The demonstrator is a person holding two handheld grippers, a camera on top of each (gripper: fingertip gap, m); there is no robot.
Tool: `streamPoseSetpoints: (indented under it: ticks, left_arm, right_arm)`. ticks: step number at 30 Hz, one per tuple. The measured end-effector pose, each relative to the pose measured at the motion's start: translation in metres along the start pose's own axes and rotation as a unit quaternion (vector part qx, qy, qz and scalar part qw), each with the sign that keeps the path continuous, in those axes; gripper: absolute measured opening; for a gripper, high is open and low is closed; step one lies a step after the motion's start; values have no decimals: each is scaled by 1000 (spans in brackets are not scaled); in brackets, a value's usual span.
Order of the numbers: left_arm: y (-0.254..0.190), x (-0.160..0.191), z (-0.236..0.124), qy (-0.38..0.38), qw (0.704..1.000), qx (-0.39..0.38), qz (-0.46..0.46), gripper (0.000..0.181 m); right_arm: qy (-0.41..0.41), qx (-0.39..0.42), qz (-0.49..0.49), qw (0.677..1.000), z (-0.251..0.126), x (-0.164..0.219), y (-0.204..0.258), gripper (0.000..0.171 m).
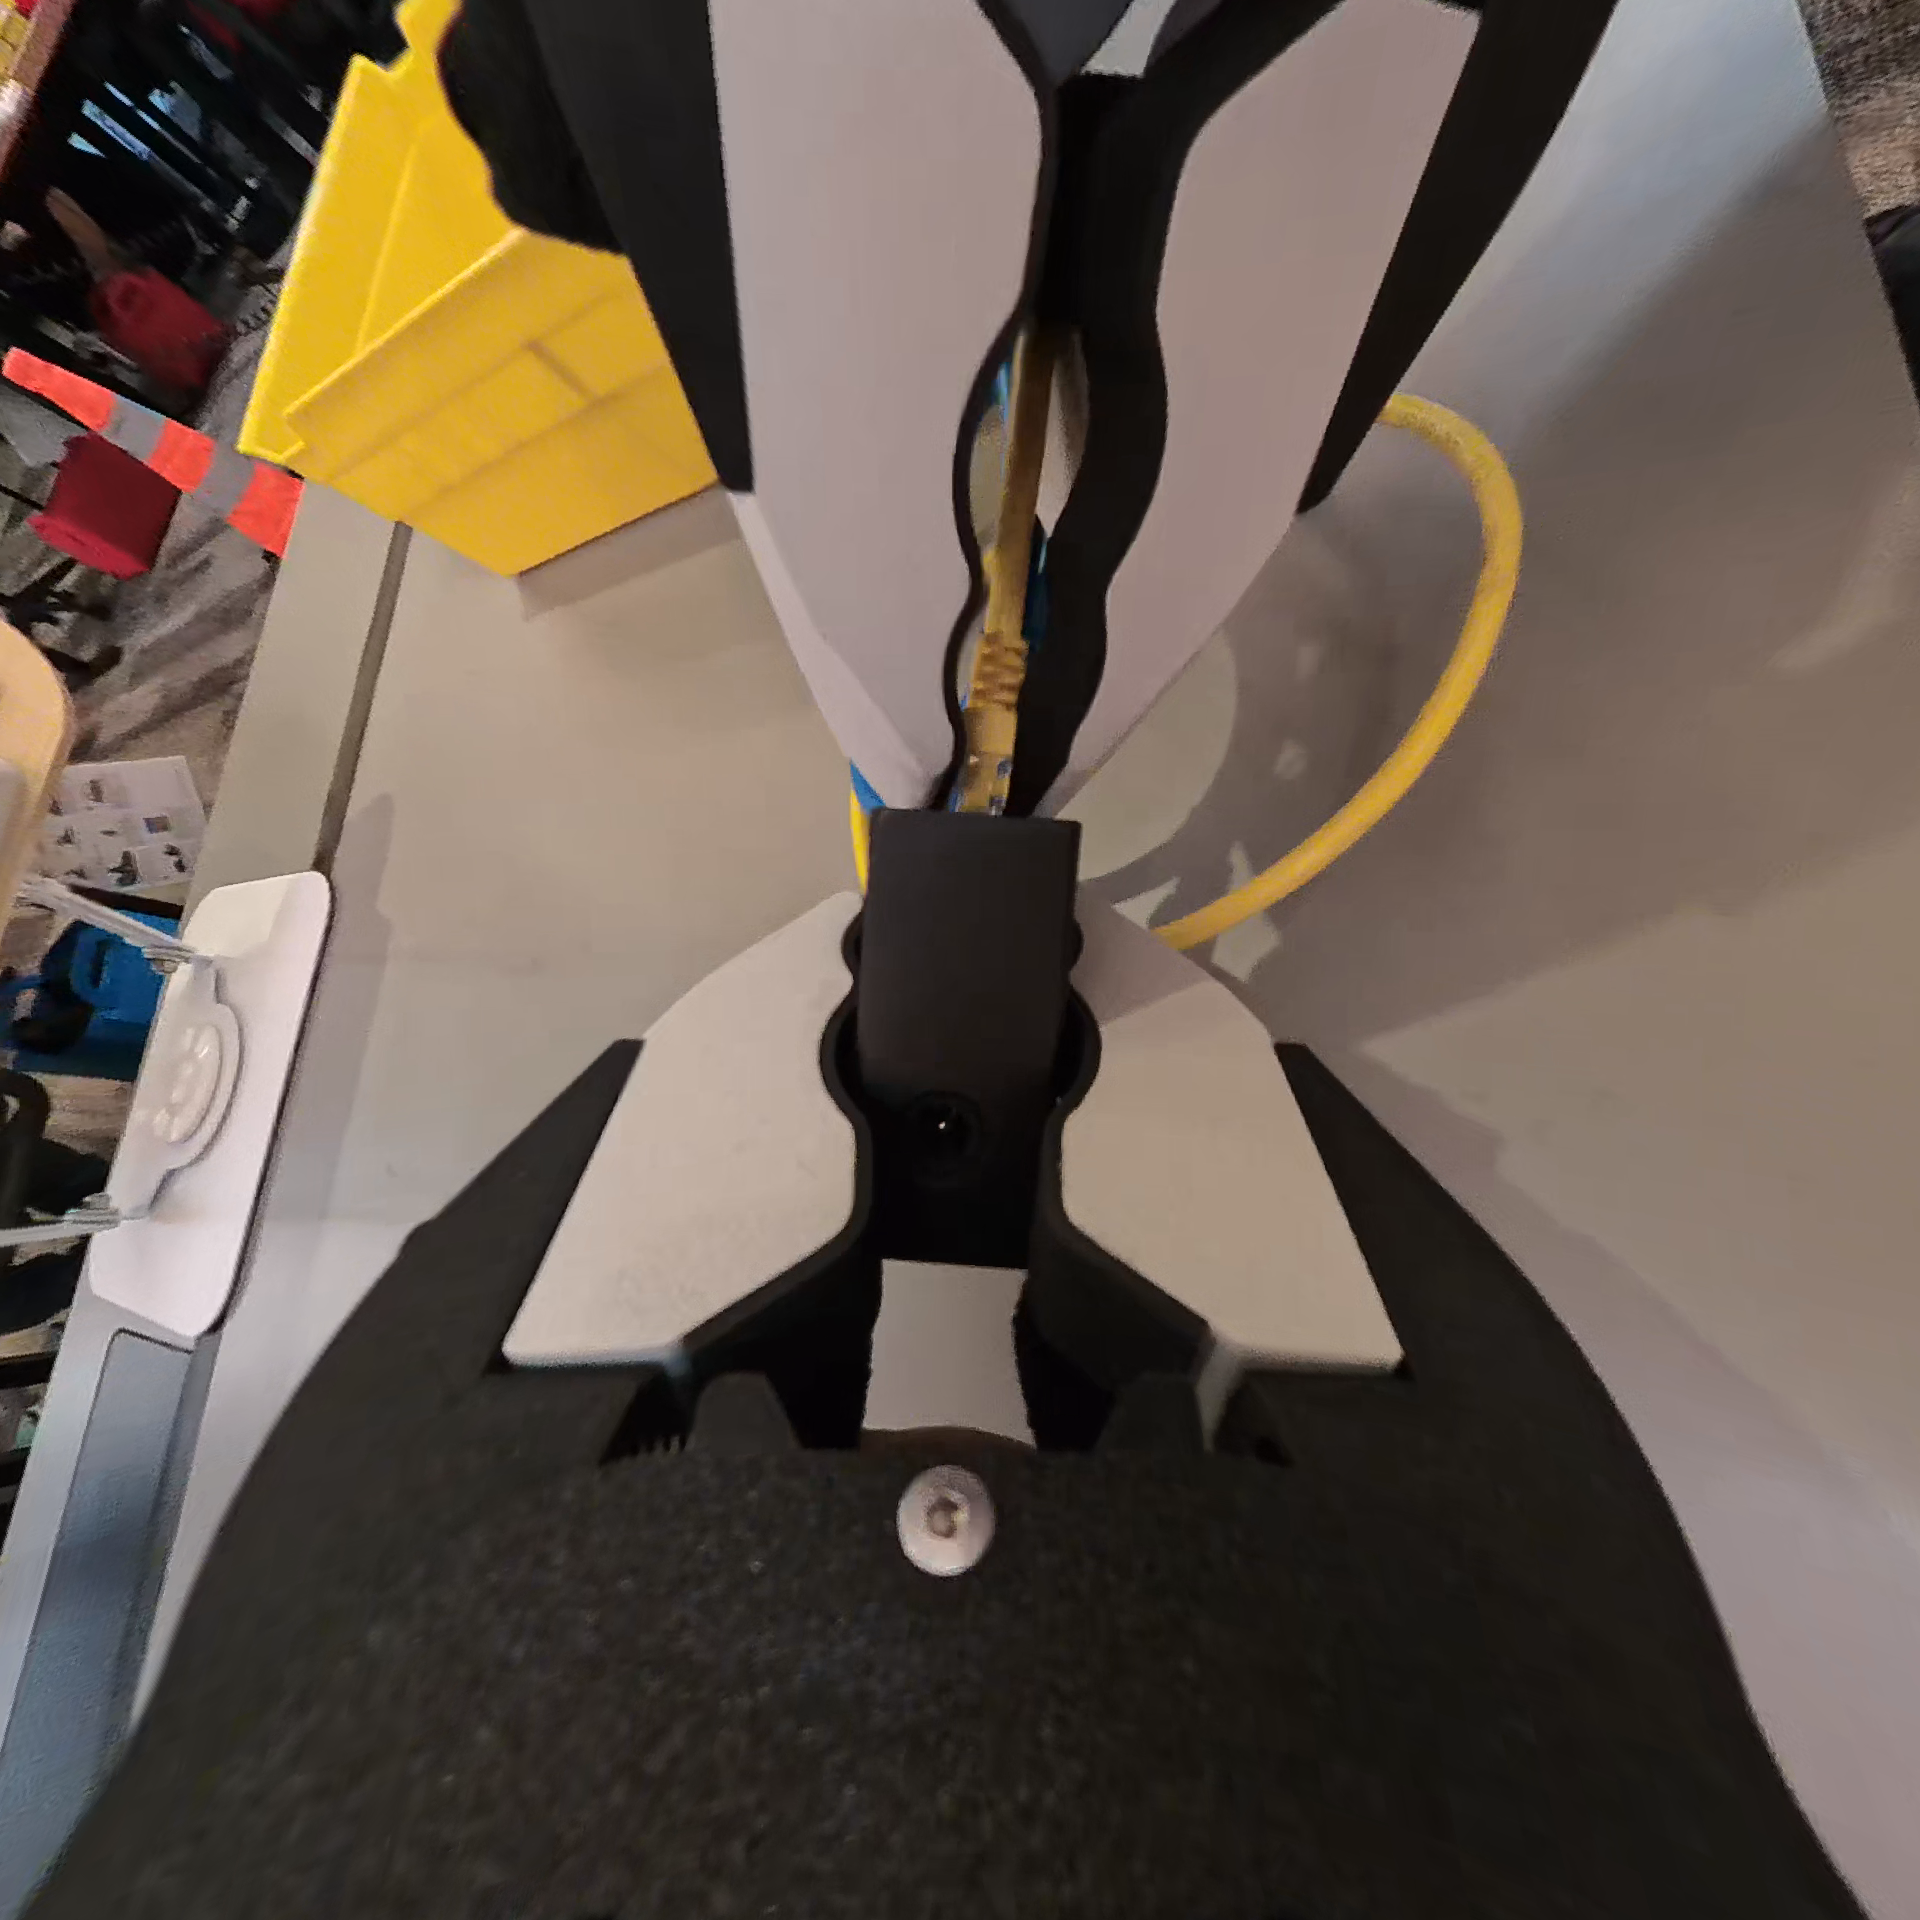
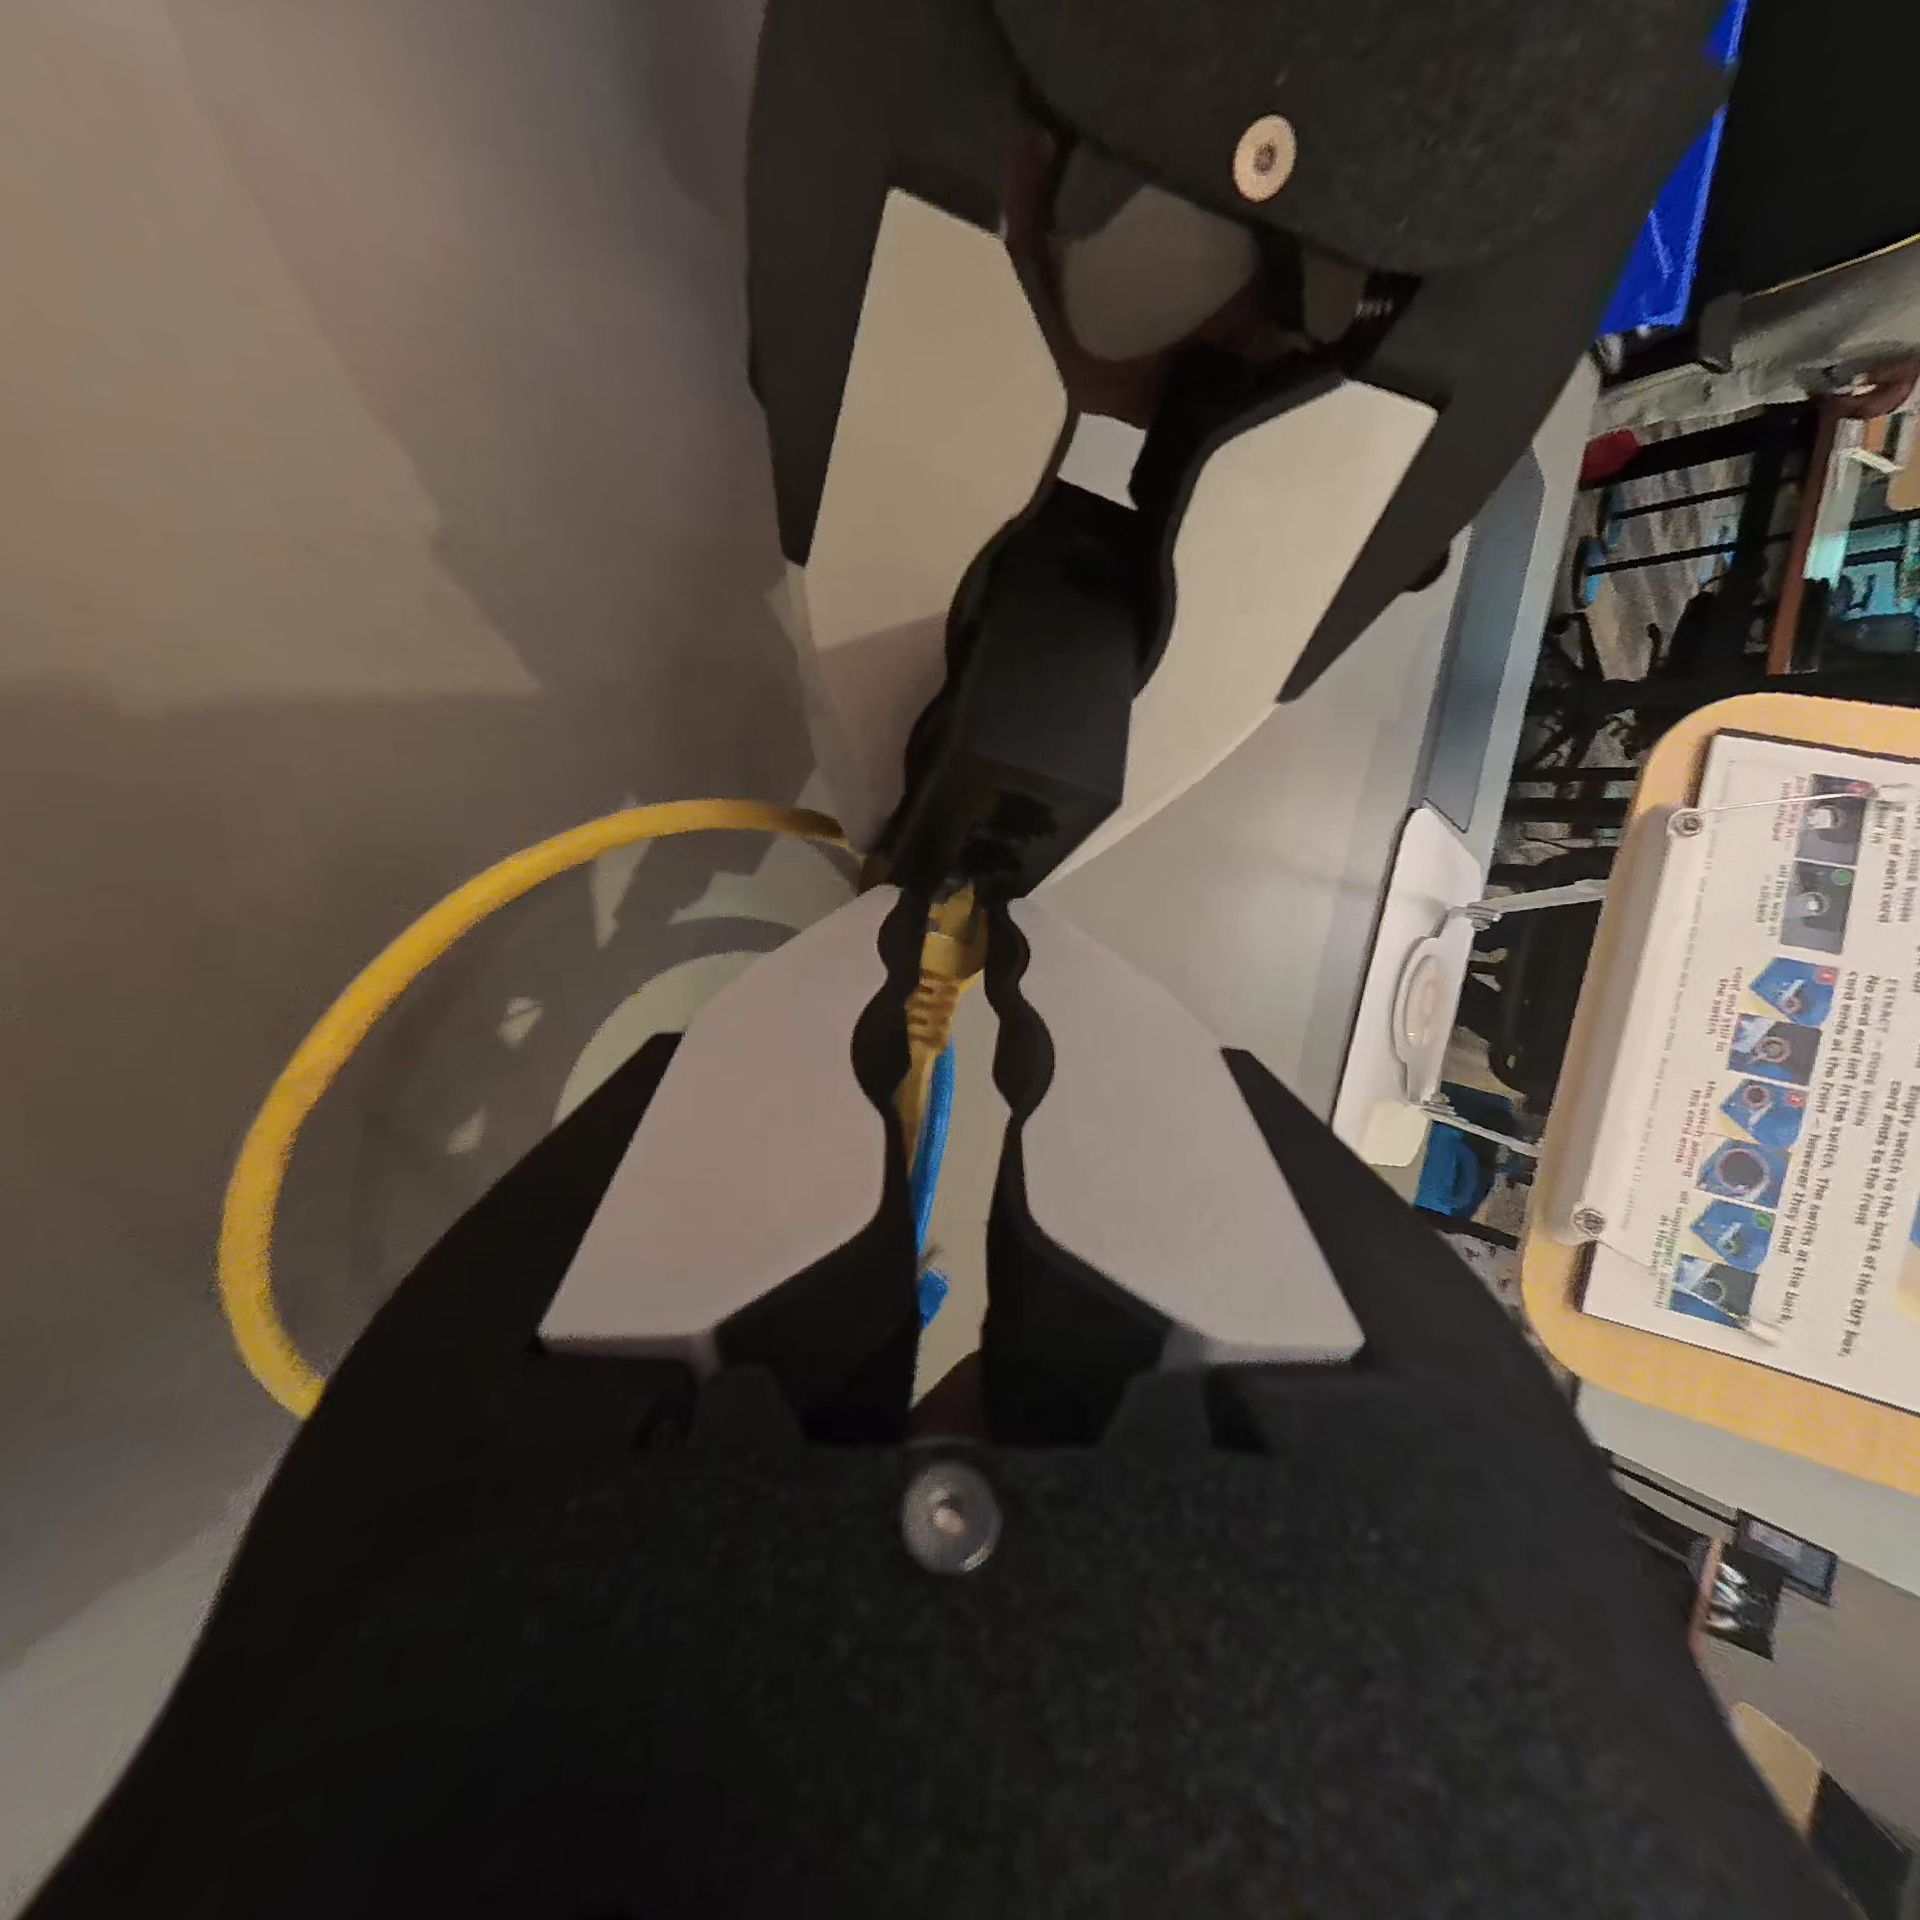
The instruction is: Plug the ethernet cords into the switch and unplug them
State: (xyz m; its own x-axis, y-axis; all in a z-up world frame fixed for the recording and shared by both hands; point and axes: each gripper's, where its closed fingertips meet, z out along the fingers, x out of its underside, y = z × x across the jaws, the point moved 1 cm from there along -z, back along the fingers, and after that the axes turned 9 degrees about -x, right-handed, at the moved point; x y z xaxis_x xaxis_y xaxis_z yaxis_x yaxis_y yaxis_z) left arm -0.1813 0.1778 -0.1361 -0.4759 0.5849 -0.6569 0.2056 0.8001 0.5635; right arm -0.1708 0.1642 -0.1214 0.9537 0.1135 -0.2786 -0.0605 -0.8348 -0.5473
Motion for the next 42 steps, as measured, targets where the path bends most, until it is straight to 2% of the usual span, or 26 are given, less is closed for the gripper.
streamPoseSetpoints:
  ticks: [6, 10, 12, 14, 16, 18, 20, 24, 31, 34, 42]
  left_arm:
    - [0, 1, 1, 4, 1000, -11, 3, 29]
    - [10, -7, -5, -27, 996, -71, 46, 29]
    - [17, -7, -9, -26, 987, -116, 104, 30]
    - [20, -4, -10, -19, 974, -161, 157, 30]
    - [21, -3, -8, -5, 959, -195, 208, 30]
    - [22, -4, -4, -1, 952, -211, 220, 30]
    - [22, -6, -4, -5, 951, -217, 220, 30]
    - [25, -8, -6, -6, 945, -234, 227, 30]
    - [21, -4, 0, 2, 950, -217, 223, 31]
    - [28, 2, 3, 30, 945, -231, 228, 31]
    - [32, 7, 7, 46, 956, -222, 184, 32]
  right_arm:
    - [-4, -8, 16, 1000, 2, 2, -1, 12]
    - [-75, -31, 121, 989, -10, 0, -10, 15]
    - [-114, -45, 189, 974, -20, 3, -12, 21]
    - [-162, -77, 281, 943, -27, 7, -13, 31]
    - [-202, -114, 356, 905, -27, 9, -13, 25]
    - [-229, -145, 395, 878, -24, 8, -10, 23]
    - [-248, -155, 413, 863, -23, 5, -8, 20]
    - [-239, -119, 413, 871, -15, 9, -10, 19]
    - [-273, -155, 458, 832, -4, 8, -5, 14]
    - [-265, -131, 458, 838, -4, 11, -8, 13]
    - [-243, -104, 462, 846, -6, 14, -11, 14]
